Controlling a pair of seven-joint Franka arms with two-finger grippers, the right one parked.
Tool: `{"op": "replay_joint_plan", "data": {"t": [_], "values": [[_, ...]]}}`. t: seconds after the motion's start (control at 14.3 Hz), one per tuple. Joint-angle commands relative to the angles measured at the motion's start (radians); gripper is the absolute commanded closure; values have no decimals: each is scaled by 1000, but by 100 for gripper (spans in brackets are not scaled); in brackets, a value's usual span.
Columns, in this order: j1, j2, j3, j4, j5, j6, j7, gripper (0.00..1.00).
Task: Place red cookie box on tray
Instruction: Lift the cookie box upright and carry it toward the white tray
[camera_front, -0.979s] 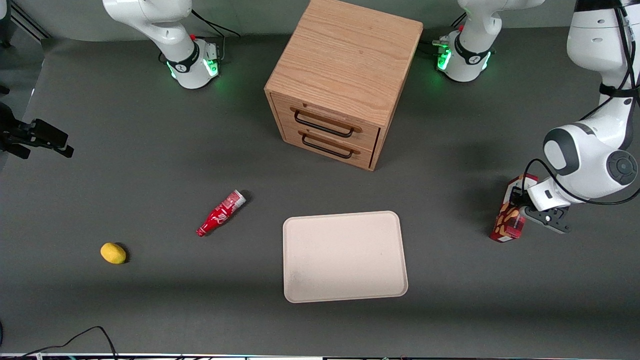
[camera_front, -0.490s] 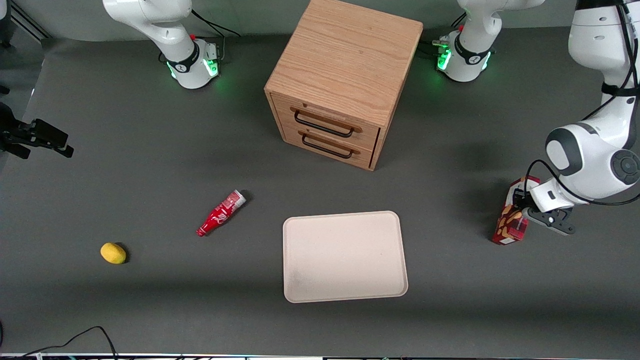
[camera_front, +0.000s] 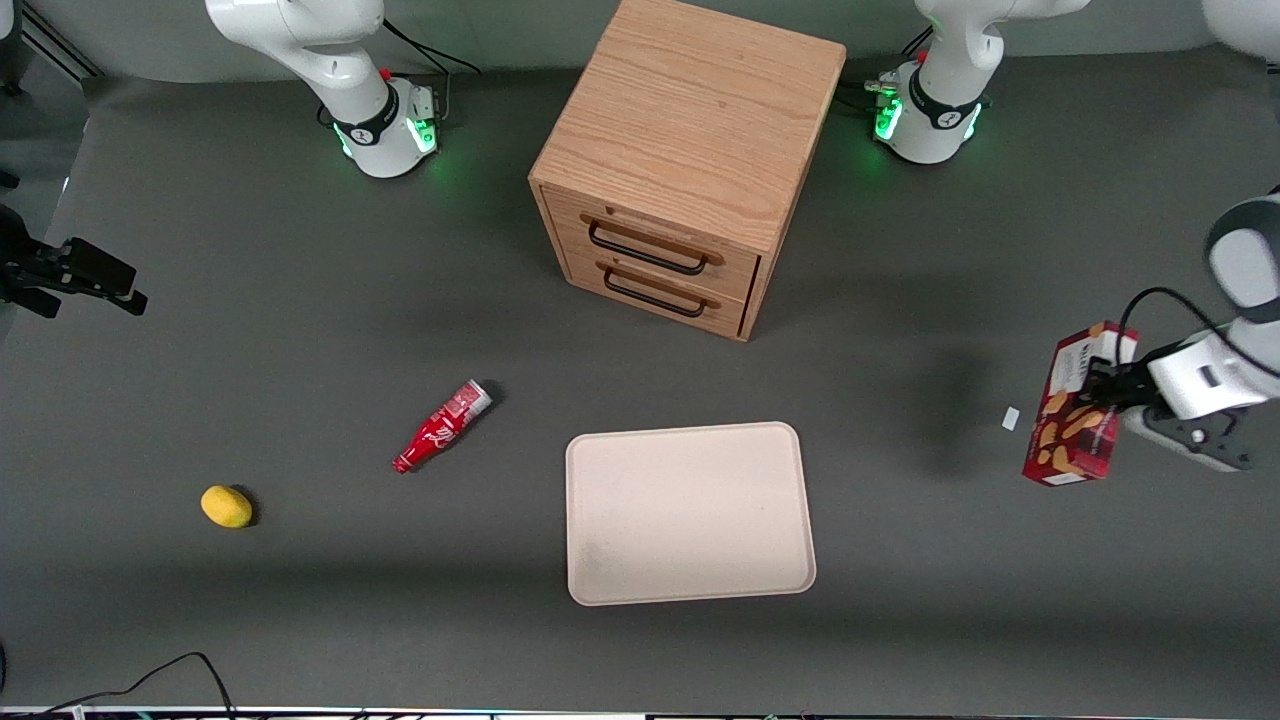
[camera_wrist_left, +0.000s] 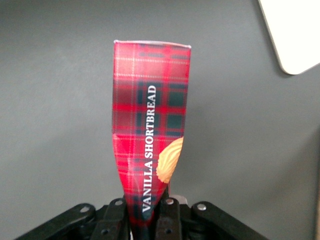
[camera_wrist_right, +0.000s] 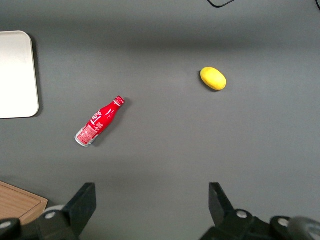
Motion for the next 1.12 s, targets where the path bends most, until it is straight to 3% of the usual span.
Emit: {"op": "replay_joint_plan", "data": {"t": [0.0,0.21,0.49,0.77,1.05], "values": [[-3,8,-9,258,45,-275,-165,100],[-6,8,-85,385,45,-415,-330,100],[-9,13,-268,391,66,-400,-654,100],[-11,71,-434,384,102,-250,-909,100],[-21,204,-561,379,232,-65,-1087,100]]}}
